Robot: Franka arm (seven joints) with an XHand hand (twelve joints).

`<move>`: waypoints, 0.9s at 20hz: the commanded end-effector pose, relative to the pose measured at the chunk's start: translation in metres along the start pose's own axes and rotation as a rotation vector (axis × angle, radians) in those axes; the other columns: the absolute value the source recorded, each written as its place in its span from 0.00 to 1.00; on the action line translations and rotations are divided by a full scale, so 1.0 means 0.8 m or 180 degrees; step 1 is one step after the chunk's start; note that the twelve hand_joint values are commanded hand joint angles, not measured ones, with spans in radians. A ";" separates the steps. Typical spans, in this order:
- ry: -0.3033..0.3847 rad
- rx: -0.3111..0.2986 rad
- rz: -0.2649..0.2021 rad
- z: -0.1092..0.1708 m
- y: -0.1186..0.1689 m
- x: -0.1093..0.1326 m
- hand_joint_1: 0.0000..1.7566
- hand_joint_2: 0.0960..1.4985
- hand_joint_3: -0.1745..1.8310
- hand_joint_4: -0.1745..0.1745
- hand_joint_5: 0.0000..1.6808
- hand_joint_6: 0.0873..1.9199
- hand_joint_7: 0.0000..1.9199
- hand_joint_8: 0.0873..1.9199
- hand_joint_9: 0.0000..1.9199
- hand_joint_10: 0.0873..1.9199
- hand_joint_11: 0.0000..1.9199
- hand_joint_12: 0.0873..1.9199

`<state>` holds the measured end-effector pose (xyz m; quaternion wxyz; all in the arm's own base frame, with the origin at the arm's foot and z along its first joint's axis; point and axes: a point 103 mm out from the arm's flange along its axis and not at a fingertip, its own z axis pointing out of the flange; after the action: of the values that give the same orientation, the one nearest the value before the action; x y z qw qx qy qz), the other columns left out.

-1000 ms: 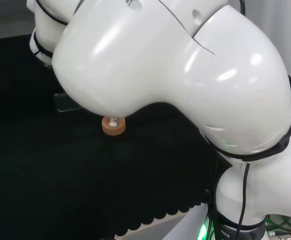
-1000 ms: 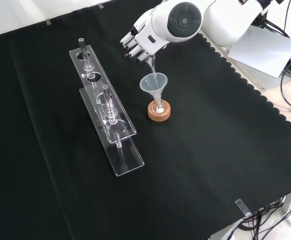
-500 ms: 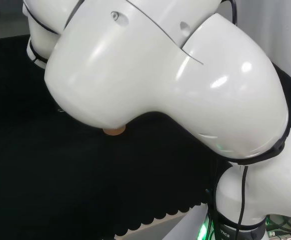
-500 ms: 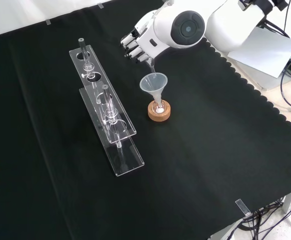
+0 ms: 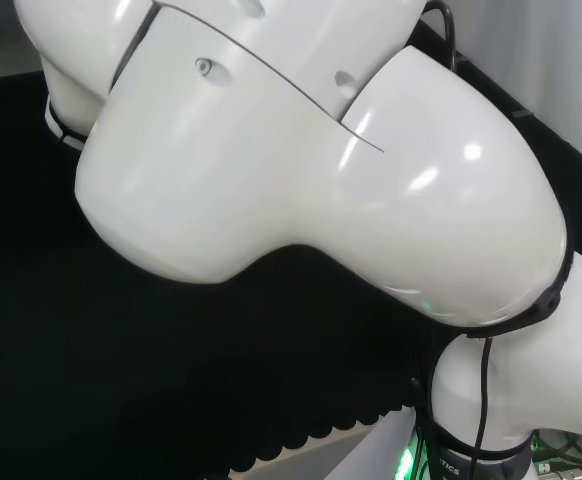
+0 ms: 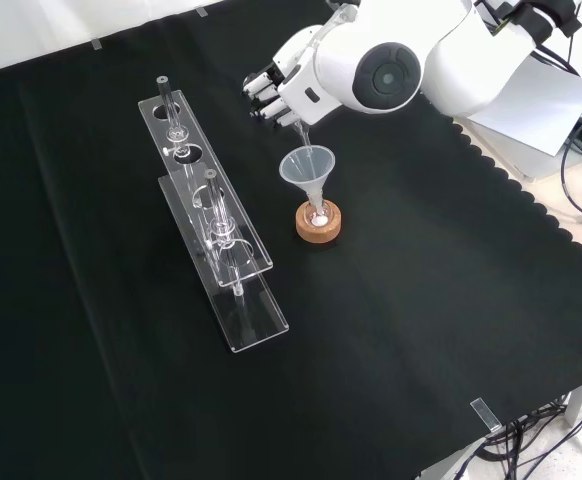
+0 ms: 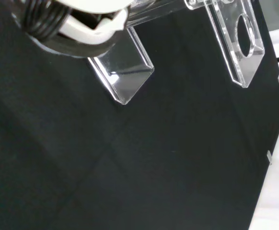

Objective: Pour all the NaCl from the weighing funnel into the round-bottom flask.

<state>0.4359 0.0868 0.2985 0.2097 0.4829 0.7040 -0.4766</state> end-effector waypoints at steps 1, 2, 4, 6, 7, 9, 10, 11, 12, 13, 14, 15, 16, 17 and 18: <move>-0.0103 0.0022 -0.0013 -0.004 0.001 0.004 0.64 0.41 0.41 1.00 0.74 0.35 0.37 0.26 0.50 0.14 0.39 0.56; -0.0124 0.0027 -0.0017 -0.005 0.001 0.004 0.64 0.41 0.41 1.00 0.74 0.35 0.37 0.26 0.50 0.14 0.39 0.56; -0.0135 0.0022 -0.0019 -0.007 0.001 0.005 0.64 0.41 0.41 1.00 0.74 0.35 0.37 0.26 0.50 0.14 0.39 0.56; -0.0150 0.0023 -0.0019 -0.009 0.001 0.005 0.64 0.41 0.41 1.00 0.74 0.35 0.37 0.26 0.50 0.14 0.39 0.56; -0.0155 0.0024 -0.0019 -0.010 0.000 0.005 0.64 0.41 0.41 1.00 0.74 0.35 0.37 0.26 0.50 0.14 0.39 0.56; -0.0168 0.0026 -0.0018 -0.010 0.000 0.005 0.64 0.41 0.41 1.00 0.74 0.35 0.37 0.26 0.50 0.14 0.39 0.56; -0.0173 0.0026 -0.0016 -0.010 0.000 0.005 0.64 0.41 0.41 1.00 0.74 0.35 0.37 0.26 0.50 0.14 0.39 0.56; -0.0175 0.0027 -0.0018 -0.010 0.000 0.005 0.64 0.41 0.41 1.00 0.74 0.35 0.37 0.26 0.50 0.14 0.39 0.56; -0.0178 0.0029 -0.0016 -0.010 0.000 0.005 0.64 0.41 0.41 1.00 0.74 0.35 0.37 0.26 0.50 0.14 0.39 0.56; -0.0179 0.0034 -0.0019 -0.011 0.000 0.005 0.64 0.41 0.41 1.00 0.74 0.35 0.37 0.26 0.50 0.14 0.39 0.56; -0.0181 0.0035 -0.0017 -0.011 0.000 0.005 0.64 0.41 0.41 1.00 0.74 0.35 0.37 0.26 0.50 0.14 0.39 0.56; -0.0185 0.0040 -0.0015 -0.011 0.000 0.005 0.64 0.41 0.41 1.00 0.74 0.35 0.37 0.26 0.50 0.14 0.39 0.56; -0.0180 0.0043 -0.0014 -0.011 0.000 0.005 0.64 0.41 0.41 1.00 0.74 0.35 0.37 0.26 0.50 0.14 0.39 0.56; -0.0176 0.0042 -0.0014 -0.011 0.000 0.005 0.64 0.41 0.41 1.00 0.74 0.35 0.37 0.26 0.50 0.14 0.39 0.56; -0.0173 0.0037 -0.0013 -0.011 -0.001 0.005 0.64 0.41 0.41 1.00 0.74 0.35 0.36 0.26 0.50 0.14 0.39 0.56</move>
<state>0.4354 0.0962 0.2998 0.2252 0.4691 0.6960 -0.4948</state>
